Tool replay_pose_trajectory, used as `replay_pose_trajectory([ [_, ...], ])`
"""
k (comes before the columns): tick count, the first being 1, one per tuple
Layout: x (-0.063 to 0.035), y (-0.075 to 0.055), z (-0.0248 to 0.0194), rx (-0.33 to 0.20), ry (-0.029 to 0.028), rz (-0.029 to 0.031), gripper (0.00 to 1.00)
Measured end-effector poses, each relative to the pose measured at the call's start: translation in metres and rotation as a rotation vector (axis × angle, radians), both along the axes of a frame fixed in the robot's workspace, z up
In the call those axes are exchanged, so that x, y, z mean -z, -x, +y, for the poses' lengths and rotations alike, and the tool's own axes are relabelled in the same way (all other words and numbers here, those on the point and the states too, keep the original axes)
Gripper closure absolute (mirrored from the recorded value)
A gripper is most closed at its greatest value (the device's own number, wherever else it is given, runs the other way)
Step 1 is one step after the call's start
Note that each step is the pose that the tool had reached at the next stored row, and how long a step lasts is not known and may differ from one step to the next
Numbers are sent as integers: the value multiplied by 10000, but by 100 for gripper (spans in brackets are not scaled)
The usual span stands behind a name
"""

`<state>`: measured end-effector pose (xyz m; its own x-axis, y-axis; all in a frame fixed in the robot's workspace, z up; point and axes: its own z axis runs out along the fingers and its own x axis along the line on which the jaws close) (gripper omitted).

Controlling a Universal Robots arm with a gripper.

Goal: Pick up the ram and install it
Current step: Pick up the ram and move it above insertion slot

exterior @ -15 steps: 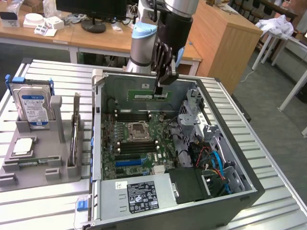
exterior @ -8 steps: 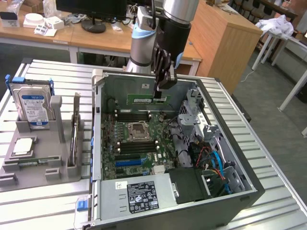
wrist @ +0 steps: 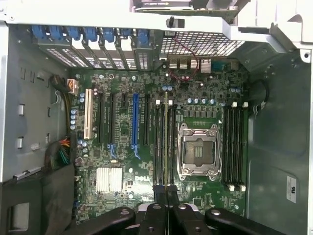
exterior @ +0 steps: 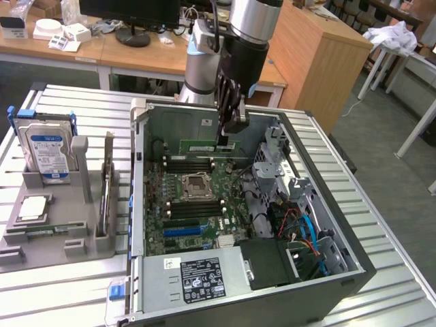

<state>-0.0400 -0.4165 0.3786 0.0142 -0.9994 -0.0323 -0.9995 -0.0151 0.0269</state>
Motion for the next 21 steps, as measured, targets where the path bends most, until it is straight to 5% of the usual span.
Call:
replay_pose_trajectory([
  [21,197,0,1,0,-5,2,88],
])
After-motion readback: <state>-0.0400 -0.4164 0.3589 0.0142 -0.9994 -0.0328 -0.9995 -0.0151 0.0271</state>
